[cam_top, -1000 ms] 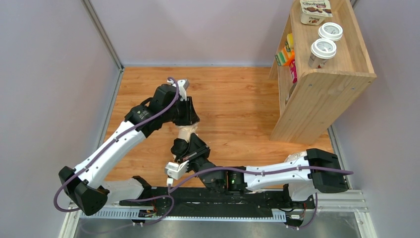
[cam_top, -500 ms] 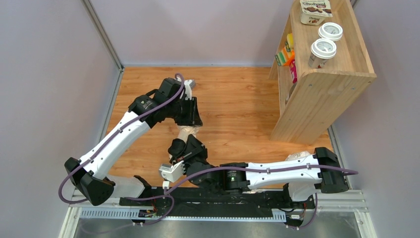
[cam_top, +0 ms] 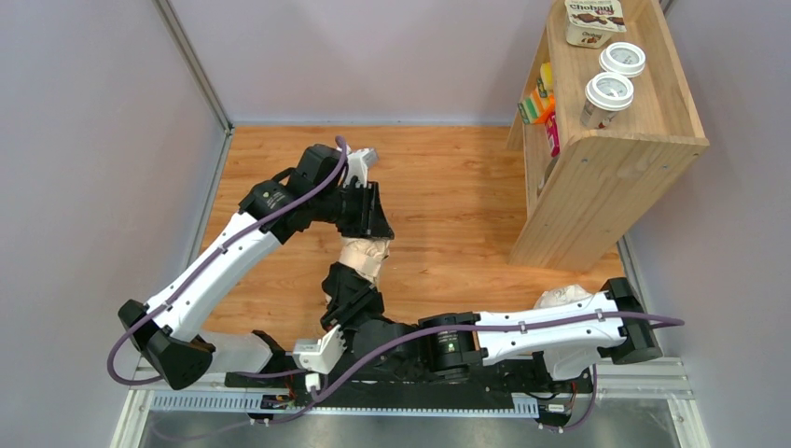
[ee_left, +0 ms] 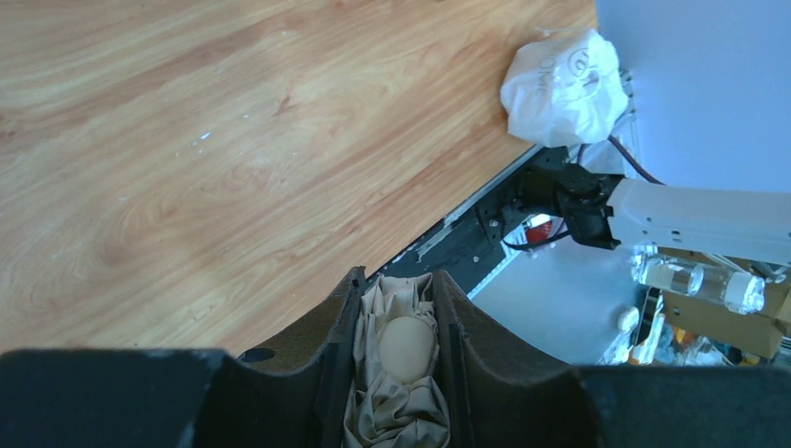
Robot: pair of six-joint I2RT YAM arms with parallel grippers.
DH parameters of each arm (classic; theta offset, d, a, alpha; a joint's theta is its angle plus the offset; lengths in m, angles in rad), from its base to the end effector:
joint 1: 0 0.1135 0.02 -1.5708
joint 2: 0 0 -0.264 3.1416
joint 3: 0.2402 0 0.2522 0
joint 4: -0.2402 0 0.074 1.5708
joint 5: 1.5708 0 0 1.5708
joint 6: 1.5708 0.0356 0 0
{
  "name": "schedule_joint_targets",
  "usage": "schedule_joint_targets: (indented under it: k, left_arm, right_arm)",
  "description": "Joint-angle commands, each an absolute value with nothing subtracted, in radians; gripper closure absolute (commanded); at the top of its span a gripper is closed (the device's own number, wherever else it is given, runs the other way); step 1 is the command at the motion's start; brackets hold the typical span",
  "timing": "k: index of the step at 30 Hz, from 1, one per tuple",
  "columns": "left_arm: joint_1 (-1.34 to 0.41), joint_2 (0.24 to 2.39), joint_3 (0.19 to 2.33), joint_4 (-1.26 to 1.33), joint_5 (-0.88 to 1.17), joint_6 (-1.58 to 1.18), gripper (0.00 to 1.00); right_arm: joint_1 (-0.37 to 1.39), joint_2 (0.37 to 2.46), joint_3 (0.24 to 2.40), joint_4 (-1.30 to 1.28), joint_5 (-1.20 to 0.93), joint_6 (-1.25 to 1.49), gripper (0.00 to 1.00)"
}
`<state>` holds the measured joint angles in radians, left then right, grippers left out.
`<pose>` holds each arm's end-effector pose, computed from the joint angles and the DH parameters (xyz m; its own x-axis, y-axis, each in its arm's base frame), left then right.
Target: Put away the umbrella
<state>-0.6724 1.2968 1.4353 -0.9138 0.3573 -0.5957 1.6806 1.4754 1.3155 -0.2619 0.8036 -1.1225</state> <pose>0.1953 -0.1714 0.3858 -0.8903 0.0369 -0.4538 0.3376 0.7225 -0.6034 -0.0114 0.3371 0.3561 0.7061 -0.6961 -0.1299 -0.2898 -0.1167 -0.9499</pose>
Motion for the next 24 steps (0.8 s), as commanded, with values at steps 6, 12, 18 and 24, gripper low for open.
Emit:
schedule_joint_targets:
  k: [6, 12, 18, 24]
  left_arm:
    - [-0.686, 1.163, 1.376, -0.750, 0.417, -0.634, 1.00]
    - [-0.678, 1.091, 1.255, -0.543, 0.397, -0.623, 1.00]
    - [-0.519, 0.988, 1.131, -0.211, 0.495, -0.721, 1.00]
    - [-0.448, 0.924, 1.163, -0.046, 0.448, -0.810, 1.00]
  right_arm:
    - [1.666, 1.419, 1.372, -0.136, 0.667, -1.049, 0.50]
    - [1.565, 1.280, 1.418, -0.035, 0.767, -0.616, 0.22]
    - [1.346, 1.105, 1.344, -0.352, 0.821, 0.086, 0.02]
    - [0.915, 0.968, 1.180, -0.425, 0.225, 0.557, 0.00]
